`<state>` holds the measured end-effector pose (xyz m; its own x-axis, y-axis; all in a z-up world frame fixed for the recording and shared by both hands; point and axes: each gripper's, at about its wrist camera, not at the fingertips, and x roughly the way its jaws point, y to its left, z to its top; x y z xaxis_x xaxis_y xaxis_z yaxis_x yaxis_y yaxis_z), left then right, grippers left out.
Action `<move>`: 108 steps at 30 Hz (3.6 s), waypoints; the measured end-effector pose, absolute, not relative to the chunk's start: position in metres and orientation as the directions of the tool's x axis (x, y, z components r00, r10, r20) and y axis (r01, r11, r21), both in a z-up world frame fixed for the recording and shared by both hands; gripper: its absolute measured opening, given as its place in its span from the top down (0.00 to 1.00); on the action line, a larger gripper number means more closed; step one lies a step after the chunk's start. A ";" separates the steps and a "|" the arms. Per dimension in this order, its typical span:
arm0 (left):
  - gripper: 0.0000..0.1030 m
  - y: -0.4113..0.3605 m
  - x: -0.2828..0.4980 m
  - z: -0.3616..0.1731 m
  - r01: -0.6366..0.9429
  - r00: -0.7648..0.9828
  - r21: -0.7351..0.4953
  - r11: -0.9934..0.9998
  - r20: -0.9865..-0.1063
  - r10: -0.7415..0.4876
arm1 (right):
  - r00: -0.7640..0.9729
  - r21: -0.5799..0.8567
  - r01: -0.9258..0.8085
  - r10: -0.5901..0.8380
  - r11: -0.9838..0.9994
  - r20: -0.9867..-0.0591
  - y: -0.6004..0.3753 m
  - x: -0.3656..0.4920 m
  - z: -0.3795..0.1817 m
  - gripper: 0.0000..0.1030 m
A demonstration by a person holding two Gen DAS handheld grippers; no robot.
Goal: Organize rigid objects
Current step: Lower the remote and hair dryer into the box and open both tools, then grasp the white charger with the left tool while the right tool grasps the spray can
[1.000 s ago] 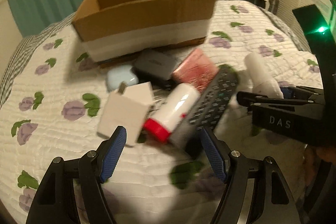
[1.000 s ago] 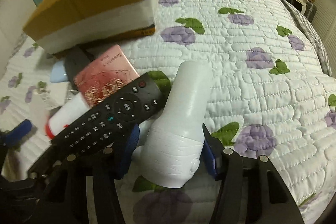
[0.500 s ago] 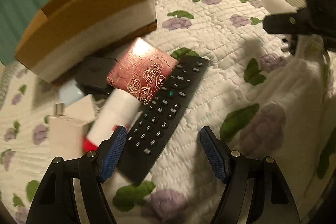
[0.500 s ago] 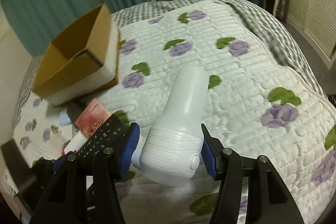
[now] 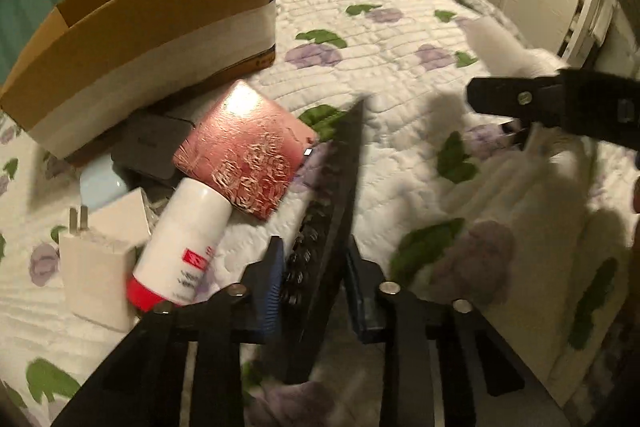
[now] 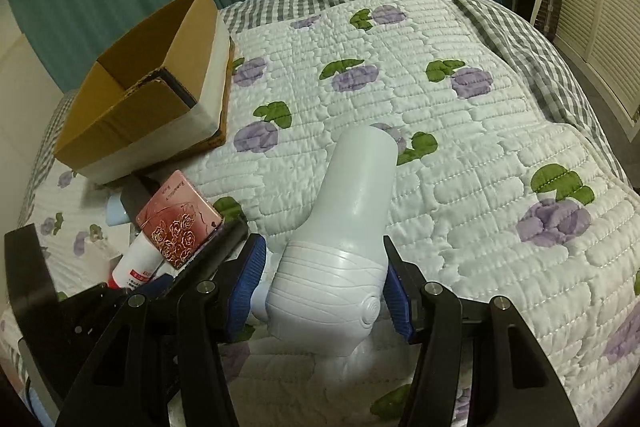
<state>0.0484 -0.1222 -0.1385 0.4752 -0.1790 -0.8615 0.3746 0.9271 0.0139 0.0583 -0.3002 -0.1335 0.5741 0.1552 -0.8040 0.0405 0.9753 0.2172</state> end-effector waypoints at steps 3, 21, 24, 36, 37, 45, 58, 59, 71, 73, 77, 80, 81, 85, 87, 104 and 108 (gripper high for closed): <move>0.81 -0.122 0.039 -0.126 0.375 0.487 0.000 0.927 -0.851 -0.196 | 0.574 0.201 0.019 0.154 0.979 -0.804 -0.295 0.052 -0.127 0.46; 0.81 -0.049 0.033 0.010 0.284 0.678 -0.077 0.956 -0.688 -0.257 | 0.687 0.095 -0.104 0.141 0.990 -0.713 -0.242 0.019 -0.021 0.46; 0.81 -0.031 0.048 0.030 0.264 0.699 -0.040 0.964 -0.680 -0.220 | 0.707 0.097 -0.165 0.187 0.981 -0.683 -0.221 0.026 0.005 0.46; 0.81 0.025 0.138 0.056 0.193 0.711 -0.040 0.980 -0.683 -0.168 | 0.727 0.035 -0.301 0.253 0.953 -0.638 -0.150 0.127 0.067 0.46; 0.81 0.025 0.145 0.051 0.192 0.707 -0.030 0.981 -0.689 -0.159 | 0.726 0.031 -0.307 0.255 0.951 -0.638 -0.146 0.136 0.066 0.46; 0.81 0.024 0.207 -0.001 0.214 0.659 0.015 0.977 -0.740 -0.133 | 0.682 0.075 -0.312 0.278 0.947 -0.677 -0.134 0.217 0.004 0.46; 0.58 0.009 0.221 -0.032 0.261 0.618 0.033 0.965 -0.774 -0.141 | 0.713 0.086 -0.221 0.222 0.971 -0.666 -0.150 0.242 -0.039 0.23; 0.55 0.013 0.216 -0.029 0.251 0.624 0.029 0.968 -0.769 -0.139 | 0.723 0.093 -0.201 0.212 0.975 -0.658 -0.153 0.239 -0.033 0.17; 0.46 0.046 0.140 0.015 0.196 0.667 -0.055 0.979 -0.724 -0.174 | 0.789 -0.011 -0.161 0.121 0.987 -0.603 -0.166 0.145 0.015 0.07; 0.46 0.050 0.126 0.017 0.182 0.672 -0.067 0.981 -0.720 -0.174 | 0.790 -0.030 -0.157 0.107 0.987 -0.603 -0.167 0.127 0.013 0.05; 0.45 0.054 0.100 0.015 0.151 0.685 -0.052 0.987 -0.715 -0.142 | 0.762 -0.040 -0.122 0.068 0.992 -0.644 -0.172 0.092 -0.003 0.03; 0.43 0.051 0.083 0.012 0.153 0.679 -0.040 0.987 -0.722 -0.135 | 0.738 -0.029 -0.110 0.062 0.994 -0.672 -0.173 0.075 -0.015 0.02; 0.42 0.051 0.077 0.010 0.153 0.681 -0.038 0.988 -0.720 -0.133 | 0.733 -0.025 -0.105 0.061 0.994 -0.677 -0.174 0.069 -0.020 0.02; 0.40 0.049 0.063 -0.004 0.145 0.676 -0.018 0.989 -0.728 -0.112 | 0.710 -0.003 -0.087 0.060 0.996 -0.701 -0.180 0.053 -0.034 0.02; 0.40 0.047 0.057 -0.013 0.146 0.668 -0.012 0.989 -0.736 -0.107 | 0.701 0.002 -0.078 0.056 0.997 -0.711 -0.182 0.048 -0.040 0.01; 0.40 0.041 0.054 -0.092 0.173 0.566 -0.007 0.985 -0.818 -0.106 | 0.623 0.013 -0.102 0.074 0.995 -0.779 -0.171 0.066 -0.102 0.01; 0.40 0.027 0.053 -0.112 0.234 0.526 0.027 0.972 -0.844 -0.103 | 0.602 0.033 -0.114 0.095 0.993 -0.793 -0.165 0.075 -0.118 0.01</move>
